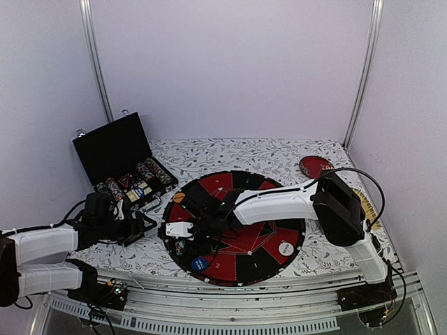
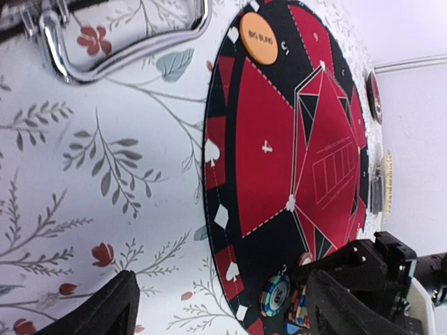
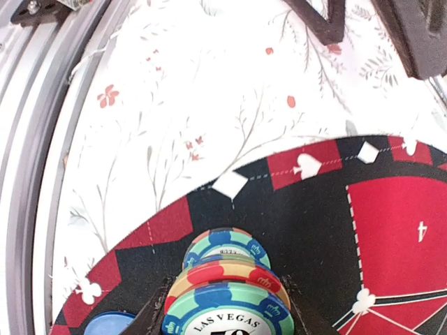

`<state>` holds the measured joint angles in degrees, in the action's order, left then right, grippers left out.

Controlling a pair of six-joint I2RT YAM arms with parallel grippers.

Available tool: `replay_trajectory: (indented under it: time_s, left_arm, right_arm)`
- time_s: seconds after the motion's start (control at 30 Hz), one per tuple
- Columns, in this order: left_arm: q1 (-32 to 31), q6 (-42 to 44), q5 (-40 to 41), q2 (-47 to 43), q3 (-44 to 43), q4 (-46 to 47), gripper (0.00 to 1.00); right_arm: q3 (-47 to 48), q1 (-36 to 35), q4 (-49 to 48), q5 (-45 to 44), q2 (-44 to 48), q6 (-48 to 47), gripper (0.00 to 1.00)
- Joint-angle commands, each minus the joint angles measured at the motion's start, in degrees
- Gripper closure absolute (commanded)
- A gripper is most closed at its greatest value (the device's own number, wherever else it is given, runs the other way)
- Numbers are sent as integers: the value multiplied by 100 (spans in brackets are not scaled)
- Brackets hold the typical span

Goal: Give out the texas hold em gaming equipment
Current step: Place the poker chips pile at position 3.

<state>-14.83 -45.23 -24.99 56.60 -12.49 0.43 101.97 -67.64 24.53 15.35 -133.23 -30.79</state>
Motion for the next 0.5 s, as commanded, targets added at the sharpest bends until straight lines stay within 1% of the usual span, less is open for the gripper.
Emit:
replay_trajectory:
  time_s: [0.0,0.33,0.47]
  left_arm:
    - [232,364,-77,-82,-226,-369,15]
    - [422,527,-189,-131,-252,-437,15]
    - [471,554,-225,-159,-235,-455,15]
  right_arm:
    - [405,-76,239,-84,-291,38,98]
    - [832,-133,645,-335,-616,-46,93]
    - [833,-136,752,-452,-613,-33,89]
